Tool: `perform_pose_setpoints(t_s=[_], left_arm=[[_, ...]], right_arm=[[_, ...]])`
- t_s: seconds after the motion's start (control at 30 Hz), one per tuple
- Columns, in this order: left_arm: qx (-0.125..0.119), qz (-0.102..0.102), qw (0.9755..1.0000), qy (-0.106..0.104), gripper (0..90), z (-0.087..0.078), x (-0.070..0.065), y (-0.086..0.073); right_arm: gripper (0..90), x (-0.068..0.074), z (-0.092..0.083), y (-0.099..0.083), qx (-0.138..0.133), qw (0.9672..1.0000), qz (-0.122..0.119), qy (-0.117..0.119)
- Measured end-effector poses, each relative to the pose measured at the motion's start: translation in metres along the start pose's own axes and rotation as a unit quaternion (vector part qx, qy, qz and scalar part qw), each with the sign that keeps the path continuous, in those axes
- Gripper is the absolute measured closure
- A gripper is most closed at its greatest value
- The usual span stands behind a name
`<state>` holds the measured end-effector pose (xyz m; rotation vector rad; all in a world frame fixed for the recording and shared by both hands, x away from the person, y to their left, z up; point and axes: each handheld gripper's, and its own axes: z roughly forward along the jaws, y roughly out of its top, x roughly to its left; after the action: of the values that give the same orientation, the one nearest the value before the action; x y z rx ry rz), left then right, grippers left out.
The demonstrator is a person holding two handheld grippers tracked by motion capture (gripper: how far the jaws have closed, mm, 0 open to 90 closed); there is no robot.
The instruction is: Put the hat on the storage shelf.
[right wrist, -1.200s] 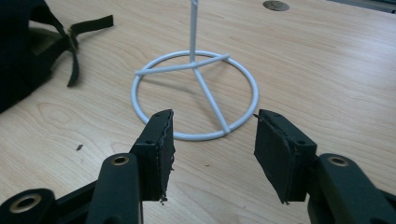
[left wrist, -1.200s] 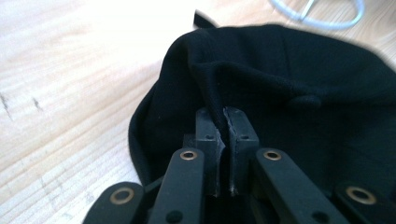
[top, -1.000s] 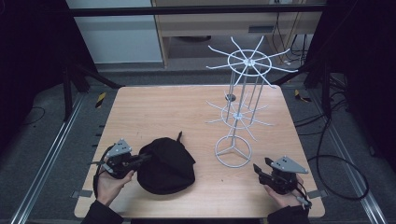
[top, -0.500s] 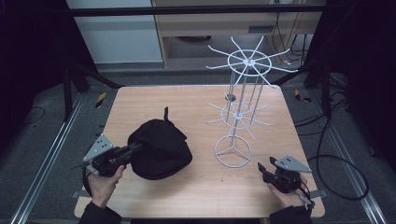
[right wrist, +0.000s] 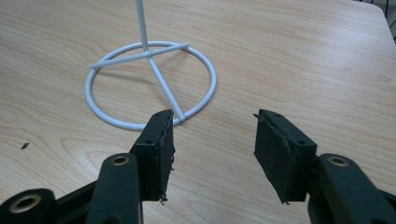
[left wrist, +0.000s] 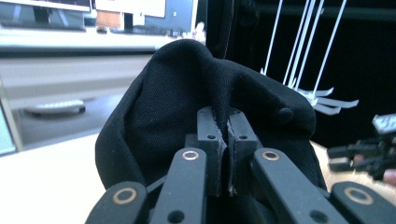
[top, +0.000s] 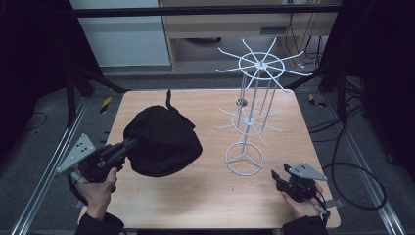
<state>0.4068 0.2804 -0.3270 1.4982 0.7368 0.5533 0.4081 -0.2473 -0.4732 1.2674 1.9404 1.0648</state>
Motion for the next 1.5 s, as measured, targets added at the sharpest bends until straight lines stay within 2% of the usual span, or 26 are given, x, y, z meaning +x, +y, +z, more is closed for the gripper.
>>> perform_pose_setpoints(t_s=[0.17, 0.43, 0.7, 0.83, 1.03, 1.2, 1.3, 1.4, 1.5], left_arm=[[-0.042, -0.010, 0.9991, -0.007, 85.4, -0.001, -0.002, 0.018], [-0.088, -0.017, 0.9959, -0.012, 85.4, 0.002, -0.008, 0.039], [-0.139, -0.036, 0.9896, -0.014, 85.5, 0.010, -0.012, 0.062], [-0.163, -0.046, 0.9854, -0.015, 85.5, 0.014, -0.015, 0.072], [-0.187, -0.059, 0.9803, -0.019, 85.5, 0.020, -0.018, 0.084], [-0.213, -0.069, 0.9743, -0.020, 85.5, 0.021, -0.019, 0.097], [-0.222, -0.071, 0.9722, -0.021, 85.5, 0.024, -0.021, 0.104], [-0.226, -0.073, 0.9711, -0.022, 85.4, 0.028, -0.023, 0.108], [-0.225, -0.073, 0.9714, -0.023, 85.4, 0.036, -0.026, 0.113]], right_arm=[[47.0, 0.000, 0.000, 0.000, 0.001, 1.0000, 0.000, 0.000], [46.8, -0.001, 0.001, 0.000, 0.000, 1.0000, -0.001, -0.001], [46.9, -0.001, 0.001, 0.000, 0.000, 1.0000, -0.001, 0.000], [46.9, 0.000, 0.001, 0.000, 0.001, 1.0000, 0.002, 0.001], [46.9, -0.001, 0.002, 0.000, 0.000, 1.0000, -0.002, 0.000], [46.9, -0.001, 0.002, -0.001, 0.000, 1.0000, -0.003, 0.001], [46.9, -0.001, 0.003, -0.001, 0.001, 1.0000, -0.003, 0.001], [46.9, -0.001, 0.003, -0.001, 0.001, 1.0000, -0.003, 0.001], [46.9, -0.001, 0.002, -0.001, 0.001, 1.0000, -0.003, 0.001]])
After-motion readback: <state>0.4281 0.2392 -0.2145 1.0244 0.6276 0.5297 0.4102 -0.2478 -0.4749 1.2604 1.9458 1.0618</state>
